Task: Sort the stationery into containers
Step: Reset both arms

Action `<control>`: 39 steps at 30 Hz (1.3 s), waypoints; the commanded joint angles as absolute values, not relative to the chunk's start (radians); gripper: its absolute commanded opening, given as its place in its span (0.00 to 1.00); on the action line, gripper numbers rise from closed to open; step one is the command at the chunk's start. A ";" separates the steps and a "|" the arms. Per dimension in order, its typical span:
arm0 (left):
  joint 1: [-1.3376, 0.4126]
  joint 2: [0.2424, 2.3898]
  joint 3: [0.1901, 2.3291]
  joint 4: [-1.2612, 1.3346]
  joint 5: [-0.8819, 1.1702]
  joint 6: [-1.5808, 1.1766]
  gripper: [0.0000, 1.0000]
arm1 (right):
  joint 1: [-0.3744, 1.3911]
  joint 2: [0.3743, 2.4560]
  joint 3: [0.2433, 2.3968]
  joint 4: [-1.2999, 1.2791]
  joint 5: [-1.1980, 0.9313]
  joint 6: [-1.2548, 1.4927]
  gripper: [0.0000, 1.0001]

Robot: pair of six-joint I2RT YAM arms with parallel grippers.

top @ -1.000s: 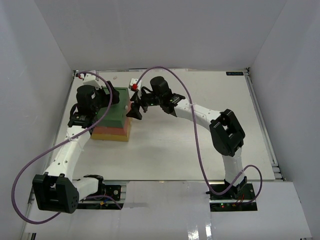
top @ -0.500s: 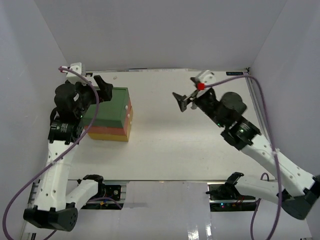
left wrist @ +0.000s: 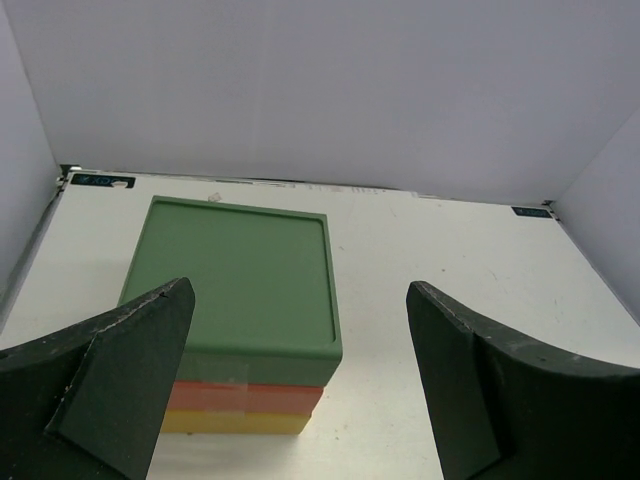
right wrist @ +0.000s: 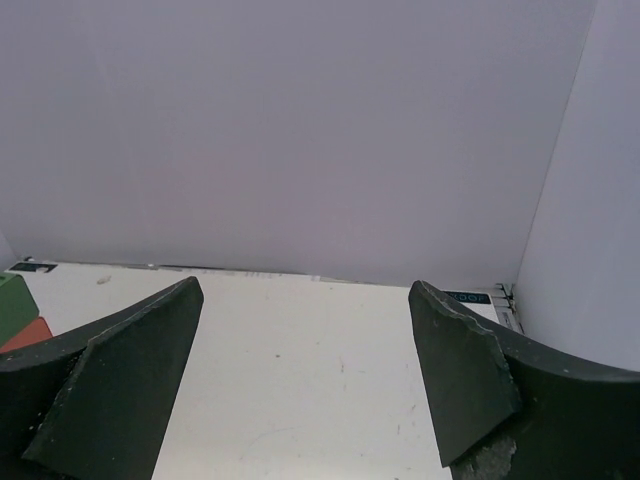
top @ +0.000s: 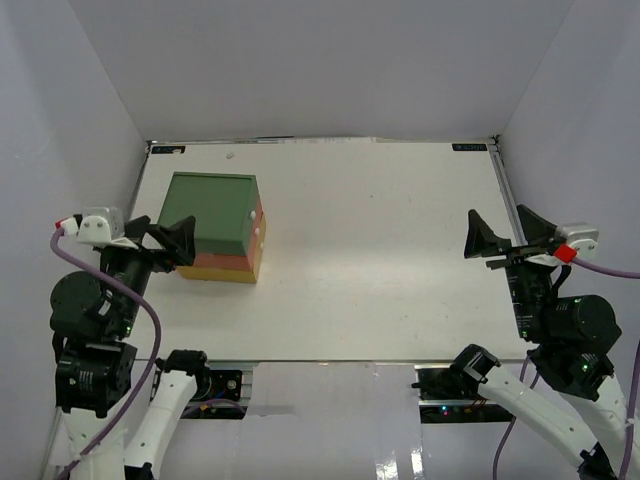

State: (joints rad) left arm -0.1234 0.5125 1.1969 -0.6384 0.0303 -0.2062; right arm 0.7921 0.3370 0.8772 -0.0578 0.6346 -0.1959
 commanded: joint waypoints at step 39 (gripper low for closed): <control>-0.287 0.298 0.999 -0.861 -0.278 -0.244 0.98 | 0.793 0.241 0.726 -0.097 0.644 -0.250 0.90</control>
